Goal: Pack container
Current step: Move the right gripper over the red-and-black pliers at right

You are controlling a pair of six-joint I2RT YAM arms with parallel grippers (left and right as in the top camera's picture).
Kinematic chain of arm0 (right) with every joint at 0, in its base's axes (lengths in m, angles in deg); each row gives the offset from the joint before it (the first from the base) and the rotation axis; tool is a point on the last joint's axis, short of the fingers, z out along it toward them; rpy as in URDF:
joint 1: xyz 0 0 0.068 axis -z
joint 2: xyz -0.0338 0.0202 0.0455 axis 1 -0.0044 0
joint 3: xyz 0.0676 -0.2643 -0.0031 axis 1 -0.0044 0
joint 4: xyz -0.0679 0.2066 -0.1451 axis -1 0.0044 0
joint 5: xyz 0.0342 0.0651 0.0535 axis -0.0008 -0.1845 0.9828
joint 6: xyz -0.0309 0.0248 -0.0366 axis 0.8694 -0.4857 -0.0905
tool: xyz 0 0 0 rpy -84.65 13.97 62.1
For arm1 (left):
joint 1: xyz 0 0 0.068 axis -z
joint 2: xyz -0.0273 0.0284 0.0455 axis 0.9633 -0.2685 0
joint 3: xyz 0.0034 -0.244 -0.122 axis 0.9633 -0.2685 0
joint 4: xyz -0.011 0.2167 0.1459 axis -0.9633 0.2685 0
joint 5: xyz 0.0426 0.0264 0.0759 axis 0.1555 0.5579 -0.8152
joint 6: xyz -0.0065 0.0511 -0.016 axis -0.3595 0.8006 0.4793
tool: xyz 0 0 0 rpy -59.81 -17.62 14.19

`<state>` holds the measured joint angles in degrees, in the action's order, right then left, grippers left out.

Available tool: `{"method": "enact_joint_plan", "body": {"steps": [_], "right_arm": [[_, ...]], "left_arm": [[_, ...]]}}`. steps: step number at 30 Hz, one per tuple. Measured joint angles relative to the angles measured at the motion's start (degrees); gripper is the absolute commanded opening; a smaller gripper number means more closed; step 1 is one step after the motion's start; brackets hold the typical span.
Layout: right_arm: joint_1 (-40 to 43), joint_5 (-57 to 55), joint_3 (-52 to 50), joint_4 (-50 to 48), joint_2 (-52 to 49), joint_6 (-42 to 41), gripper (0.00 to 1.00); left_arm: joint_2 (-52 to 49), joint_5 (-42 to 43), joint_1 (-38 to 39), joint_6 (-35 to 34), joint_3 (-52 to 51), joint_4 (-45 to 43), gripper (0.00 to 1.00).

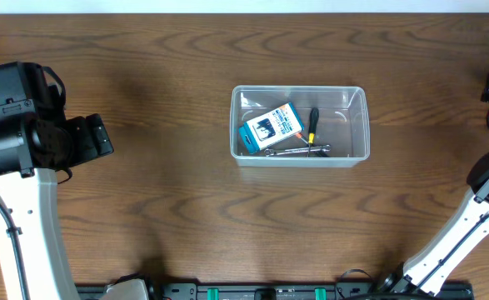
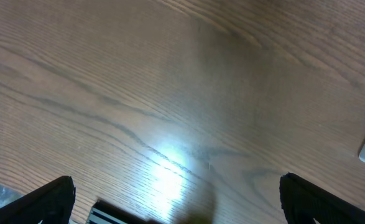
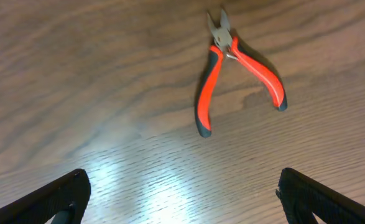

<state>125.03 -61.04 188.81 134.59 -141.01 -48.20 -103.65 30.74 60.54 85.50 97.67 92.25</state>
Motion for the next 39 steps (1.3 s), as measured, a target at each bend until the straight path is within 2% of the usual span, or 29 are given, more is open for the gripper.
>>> {"method": "enact_joint_plan", "body": {"steps": [39], "right_arm": [[0.92, 0.87, -0.02, -10.19, -9.42, -6.8, 0.99]], "left_arm": [[0.0, 0.0, 0.0, 0.0, 0.0, 0.0, 0.98]]}}
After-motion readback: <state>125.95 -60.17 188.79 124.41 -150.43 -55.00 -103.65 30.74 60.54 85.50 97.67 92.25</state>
